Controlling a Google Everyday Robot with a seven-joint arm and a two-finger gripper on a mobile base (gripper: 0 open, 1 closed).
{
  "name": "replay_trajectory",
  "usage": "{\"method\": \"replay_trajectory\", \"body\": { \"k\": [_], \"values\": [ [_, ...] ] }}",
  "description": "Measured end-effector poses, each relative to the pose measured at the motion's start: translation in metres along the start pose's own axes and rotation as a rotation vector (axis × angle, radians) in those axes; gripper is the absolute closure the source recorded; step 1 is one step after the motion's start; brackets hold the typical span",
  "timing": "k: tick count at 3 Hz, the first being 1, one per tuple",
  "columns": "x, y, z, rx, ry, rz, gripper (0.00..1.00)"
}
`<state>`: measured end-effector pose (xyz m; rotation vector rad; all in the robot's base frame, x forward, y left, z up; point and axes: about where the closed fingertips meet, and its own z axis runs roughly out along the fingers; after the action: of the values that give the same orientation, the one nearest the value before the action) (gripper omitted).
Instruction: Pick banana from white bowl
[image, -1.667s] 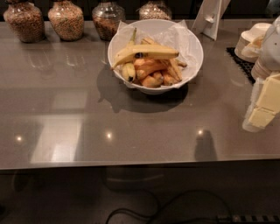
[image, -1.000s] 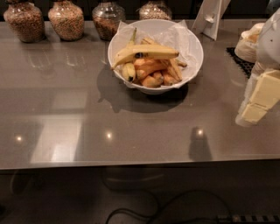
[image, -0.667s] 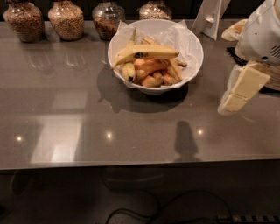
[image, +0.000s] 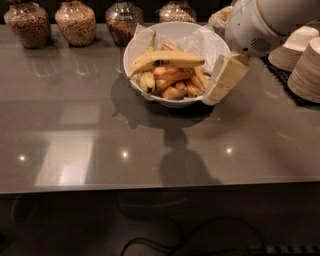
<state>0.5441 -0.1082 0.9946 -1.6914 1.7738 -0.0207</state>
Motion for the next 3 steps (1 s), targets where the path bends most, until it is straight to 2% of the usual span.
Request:
{"method": "replay_trajectory", "body": {
  "k": [1,2,3],
  "values": [
    [-0.028,-0.022,0.030,0.010,-0.057,-0.058,0.00],
    [-0.045,-0.045,0.056,0.018,-0.083,-0.098,0.00],
    [-0.051,-0.063,0.078,0.023,-0.084,-0.115,0.18]
  ]
}}
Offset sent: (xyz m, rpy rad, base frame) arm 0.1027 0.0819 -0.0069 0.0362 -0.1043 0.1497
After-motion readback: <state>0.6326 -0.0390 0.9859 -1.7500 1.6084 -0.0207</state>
